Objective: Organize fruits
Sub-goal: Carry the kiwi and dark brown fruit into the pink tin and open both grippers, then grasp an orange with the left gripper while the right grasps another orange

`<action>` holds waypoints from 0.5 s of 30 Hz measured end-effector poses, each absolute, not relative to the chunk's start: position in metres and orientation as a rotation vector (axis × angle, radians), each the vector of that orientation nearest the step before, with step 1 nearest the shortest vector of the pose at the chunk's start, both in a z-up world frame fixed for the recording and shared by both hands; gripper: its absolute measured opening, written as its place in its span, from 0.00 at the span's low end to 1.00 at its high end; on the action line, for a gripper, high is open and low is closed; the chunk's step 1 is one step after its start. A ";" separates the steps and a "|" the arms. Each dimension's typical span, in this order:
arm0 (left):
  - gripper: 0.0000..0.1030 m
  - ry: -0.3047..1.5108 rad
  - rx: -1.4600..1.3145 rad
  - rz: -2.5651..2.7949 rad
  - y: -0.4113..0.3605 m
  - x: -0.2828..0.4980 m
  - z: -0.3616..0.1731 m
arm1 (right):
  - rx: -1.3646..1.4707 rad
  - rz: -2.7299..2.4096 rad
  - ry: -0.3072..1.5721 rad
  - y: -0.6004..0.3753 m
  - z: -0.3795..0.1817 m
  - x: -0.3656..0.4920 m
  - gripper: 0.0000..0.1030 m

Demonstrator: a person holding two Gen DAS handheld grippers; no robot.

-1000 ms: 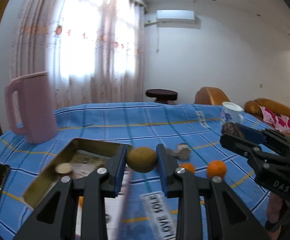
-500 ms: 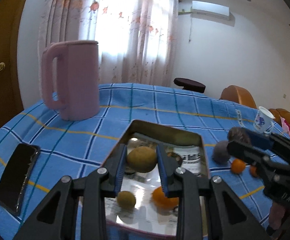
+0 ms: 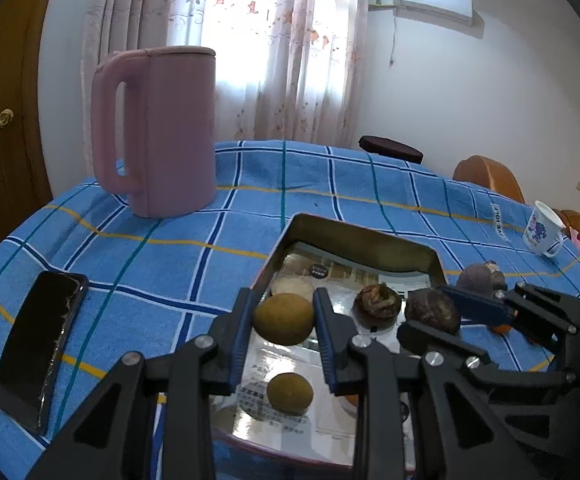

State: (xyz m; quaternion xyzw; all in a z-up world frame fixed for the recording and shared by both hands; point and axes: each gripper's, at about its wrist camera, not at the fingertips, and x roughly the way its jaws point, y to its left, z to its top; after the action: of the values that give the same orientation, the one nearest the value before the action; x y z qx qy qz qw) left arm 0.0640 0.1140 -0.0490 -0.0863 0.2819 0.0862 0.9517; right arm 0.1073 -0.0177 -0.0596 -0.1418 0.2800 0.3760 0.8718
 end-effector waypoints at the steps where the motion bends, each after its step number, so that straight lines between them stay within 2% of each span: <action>1: 0.33 0.573 -0.174 0.178 0.114 0.064 -0.049 | -0.293 0.790 0.593 -0.017 -0.061 0.108 0.41; 2: 0.33 0.570 -0.172 0.180 0.114 0.064 -0.049 | -0.293 0.790 0.598 -0.016 -0.062 0.109 0.41; 3: 0.39 0.567 -0.171 0.181 0.113 0.063 -0.048 | -0.291 0.789 0.600 -0.016 -0.063 0.109 0.43; 6: 0.66 0.539 -0.181 0.189 0.112 0.057 -0.044 | -0.277 0.781 0.591 -0.024 -0.059 0.106 0.56; 7: 0.71 0.528 -0.179 0.195 0.110 0.054 -0.042 | -0.268 0.779 0.584 -0.029 -0.056 0.104 0.56; 15: 0.74 0.481 -0.144 0.096 0.067 0.046 -0.026 | -0.287 0.634 0.530 -0.107 -0.040 0.095 0.58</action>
State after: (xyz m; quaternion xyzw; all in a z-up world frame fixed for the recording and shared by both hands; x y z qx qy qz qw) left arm 0.0459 0.0668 -0.0263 -0.0711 0.2380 0.0475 0.9675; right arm 0.0946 -0.1066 -0.0403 -0.1391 0.2565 0.3070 0.9059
